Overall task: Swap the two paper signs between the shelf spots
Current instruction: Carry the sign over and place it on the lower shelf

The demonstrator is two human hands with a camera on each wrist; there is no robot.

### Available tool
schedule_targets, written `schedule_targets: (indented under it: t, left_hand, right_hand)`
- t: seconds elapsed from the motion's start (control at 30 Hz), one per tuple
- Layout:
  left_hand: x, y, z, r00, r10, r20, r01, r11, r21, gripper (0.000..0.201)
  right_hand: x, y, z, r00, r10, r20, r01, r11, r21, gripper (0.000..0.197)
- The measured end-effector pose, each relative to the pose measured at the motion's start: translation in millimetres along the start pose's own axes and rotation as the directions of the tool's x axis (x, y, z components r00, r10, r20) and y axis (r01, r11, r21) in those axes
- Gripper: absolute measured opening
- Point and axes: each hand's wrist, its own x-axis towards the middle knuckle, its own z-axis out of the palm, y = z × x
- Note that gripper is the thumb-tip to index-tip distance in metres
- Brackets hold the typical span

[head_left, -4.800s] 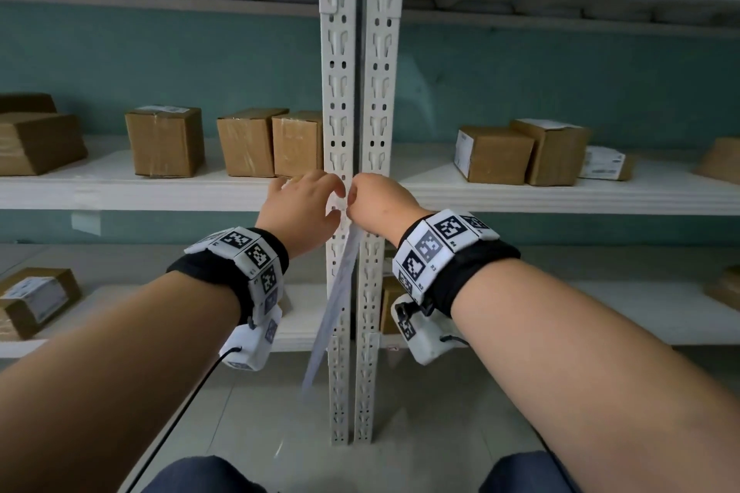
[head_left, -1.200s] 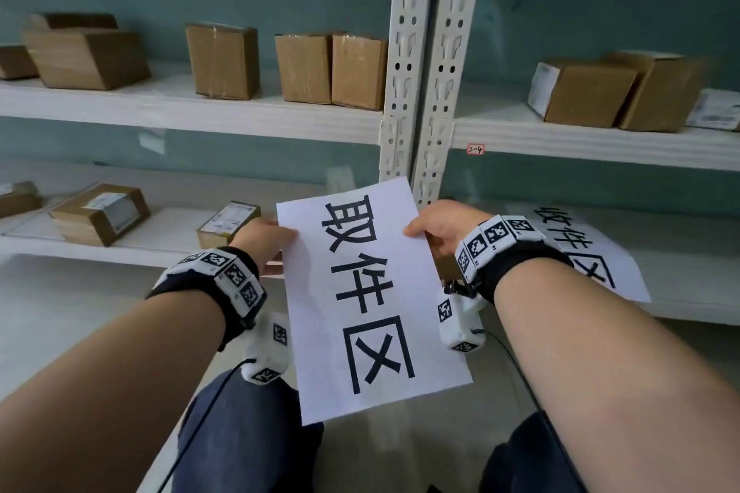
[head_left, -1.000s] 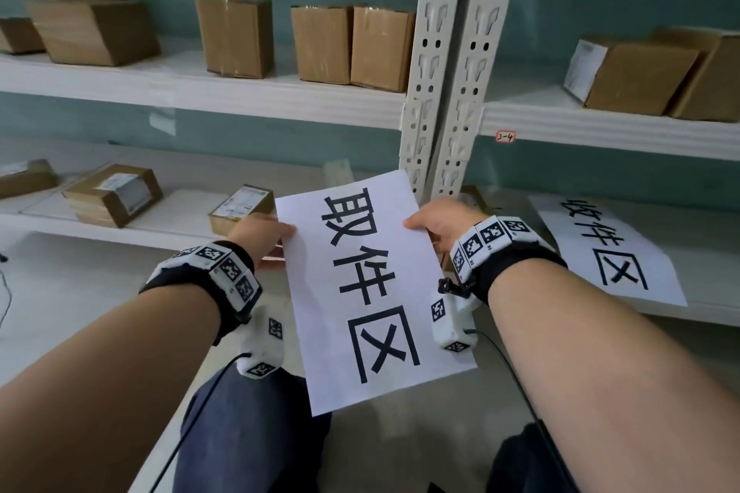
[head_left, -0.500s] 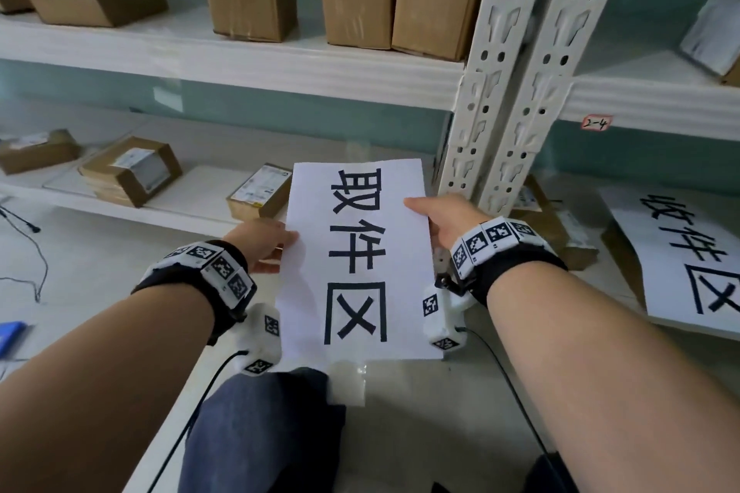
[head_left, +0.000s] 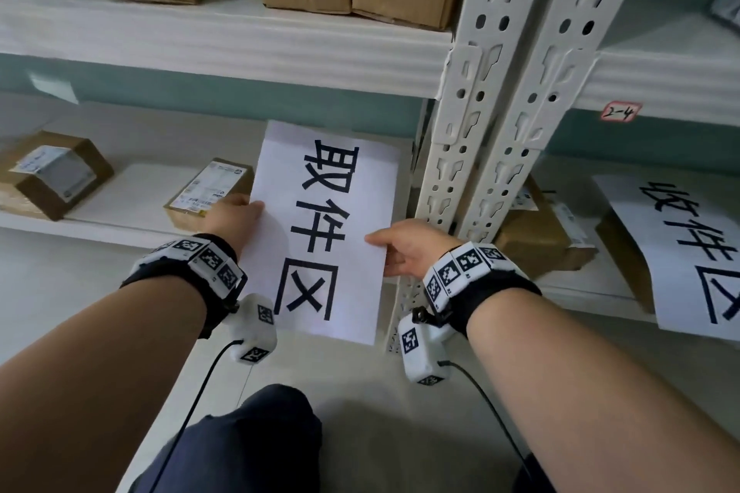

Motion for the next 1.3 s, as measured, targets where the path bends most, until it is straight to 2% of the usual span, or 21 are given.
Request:
schedule_targets:
  t: [0.07,0.2,0.3,0.43,0.57,0.87,1.0,1.03,1.17,1.3]
  left_hand:
    - [9.0,0.4,7.3,1.0,0.002,-0.018,-0.002,1.0,0.023,0.027]
    - [26.4,-1.0,13.3,0.998,0.01,-0.058,-0.005,0.997,0.071,0.035]
    - [34.3,-7.1,14.8,0.999,-0.002,-0.039,0.005,0.997,0.075,0.036]
    - [43.1,-19.7,16.6,1.0,-0.026,0.002,0.026,0.999,0.031,0.038]
    - [45.2,-30.4,17.9,0.999,-0.04,0.032,0.04,0.999,0.004,0.036]
    - [49.1,-44.5,15.6,0.994,-0.08,0.07,0.08,0.997,-0.003,0.045]
    - [45.3,-43.9,17.4,0.995,-0.086,0.05,0.085,0.996,0.02,0.045]
    - [45.4,-44.4,18.5,0.995,-0.086,0.045,0.085,0.996,0.02,0.047]
    - [45.1,-47.2,16.0,0.996,-0.083,0.023,0.083,0.996,-0.018,0.054]
    - [47.5,-53.0,11.0,0.996,-0.094,0.009,0.094,0.995,-0.043,0.052]
  right_hand:
    - [8.6,2.6,-0.1,1.0,-0.001,0.005,0.001,1.0,-0.02,0.027]
    - [25.9,12.8,3.2,0.999,0.045,0.015,-0.043,0.992,-0.116,0.015]
    - [40.2,15.3,9.6,0.998,0.065,-0.014,-0.066,0.987,-0.146,0.009]
    - [54.4,11.3,17.1,0.998,0.023,-0.061,-0.035,0.976,-0.214,0.036]
    - [63.0,8.6,20.1,0.992,-0.017,-0.128,-0.019,0.962,-0.274,0.039]
    - [71.6,5.9,25.3,0.983,-0.012,-0.185,-0.043,0.956,-0.291,0.038]
    - [76.8,6.7,26.9,0.98,-0.009,-0.198,-0.054,0.949,-0.311,0.012]
    - [74.4,6.3,27.7,0.983,-0.006,-0.186,-0.052,0.951,-0.304,0.01]
    - [71.5,6.7,30.8,0.987,0.012,-0.163,-0.057,0.96,-0.273,0.007]
    - [85.9,13.2,34.6,0.984,0.01,-0.178,-0.054,0.968,-0.245,0.02]
